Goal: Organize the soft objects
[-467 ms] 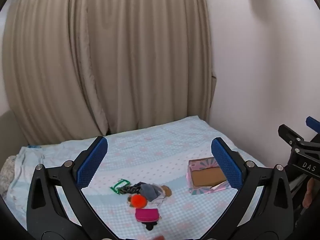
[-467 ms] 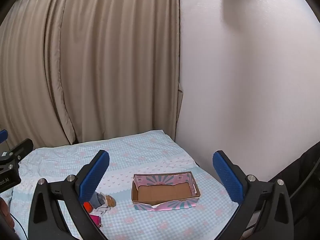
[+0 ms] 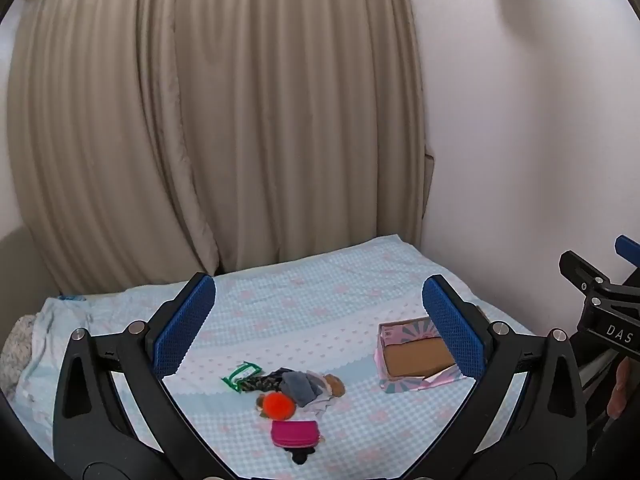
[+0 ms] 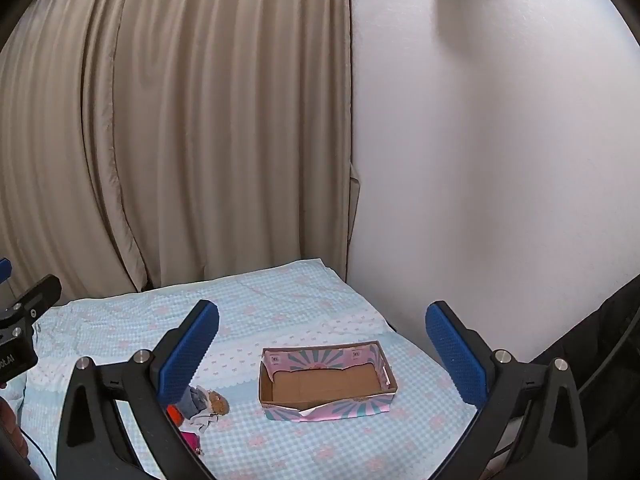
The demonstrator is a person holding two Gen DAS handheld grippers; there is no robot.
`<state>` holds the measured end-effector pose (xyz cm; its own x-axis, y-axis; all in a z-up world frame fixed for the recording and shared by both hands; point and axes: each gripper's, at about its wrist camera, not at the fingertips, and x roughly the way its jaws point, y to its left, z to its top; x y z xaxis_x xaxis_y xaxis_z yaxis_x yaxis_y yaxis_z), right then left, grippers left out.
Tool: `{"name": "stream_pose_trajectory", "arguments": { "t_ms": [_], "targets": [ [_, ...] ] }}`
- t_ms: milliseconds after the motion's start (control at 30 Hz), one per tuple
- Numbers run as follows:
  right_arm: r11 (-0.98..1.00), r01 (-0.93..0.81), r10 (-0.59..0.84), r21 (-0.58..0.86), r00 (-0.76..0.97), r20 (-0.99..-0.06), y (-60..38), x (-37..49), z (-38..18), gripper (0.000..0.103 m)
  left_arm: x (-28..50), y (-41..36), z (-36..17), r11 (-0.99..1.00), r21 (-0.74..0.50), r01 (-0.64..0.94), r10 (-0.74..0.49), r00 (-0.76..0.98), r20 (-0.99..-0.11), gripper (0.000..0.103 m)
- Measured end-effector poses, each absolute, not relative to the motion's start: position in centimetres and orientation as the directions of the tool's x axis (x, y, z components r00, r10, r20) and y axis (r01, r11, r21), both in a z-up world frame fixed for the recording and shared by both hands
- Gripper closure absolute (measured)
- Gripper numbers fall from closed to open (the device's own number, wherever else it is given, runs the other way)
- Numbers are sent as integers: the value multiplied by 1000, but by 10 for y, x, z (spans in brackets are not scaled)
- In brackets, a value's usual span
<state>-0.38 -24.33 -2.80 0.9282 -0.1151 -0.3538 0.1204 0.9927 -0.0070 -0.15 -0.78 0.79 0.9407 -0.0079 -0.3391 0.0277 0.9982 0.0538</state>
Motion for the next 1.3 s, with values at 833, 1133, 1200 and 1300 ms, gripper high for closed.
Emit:
{"name": "stream_pose_trajectory", "arguments": {
  "t_ms": [833,1133,1200,1300],
  "targets": [
    [993,118,-111,-2,931,-348,-242,-5,-28,0,-11,-9,17,997,58,41,-18,936,-352,0],
    [993,114,-107,-1,930,-351,-243,-5,-29,0,-12,-8,17,997,58,42,-19,936,-352,0],
    [994,113,-106,1,931,-351,-243,-5,-29,0,-12,-9,16,997,58,43,-20,936,-352,0],
    [994,112,-102,6,930,-352,-243,-5,-28,0,-12,-8,16,997,58,42,-19,935,-353,0]
  ]
}}
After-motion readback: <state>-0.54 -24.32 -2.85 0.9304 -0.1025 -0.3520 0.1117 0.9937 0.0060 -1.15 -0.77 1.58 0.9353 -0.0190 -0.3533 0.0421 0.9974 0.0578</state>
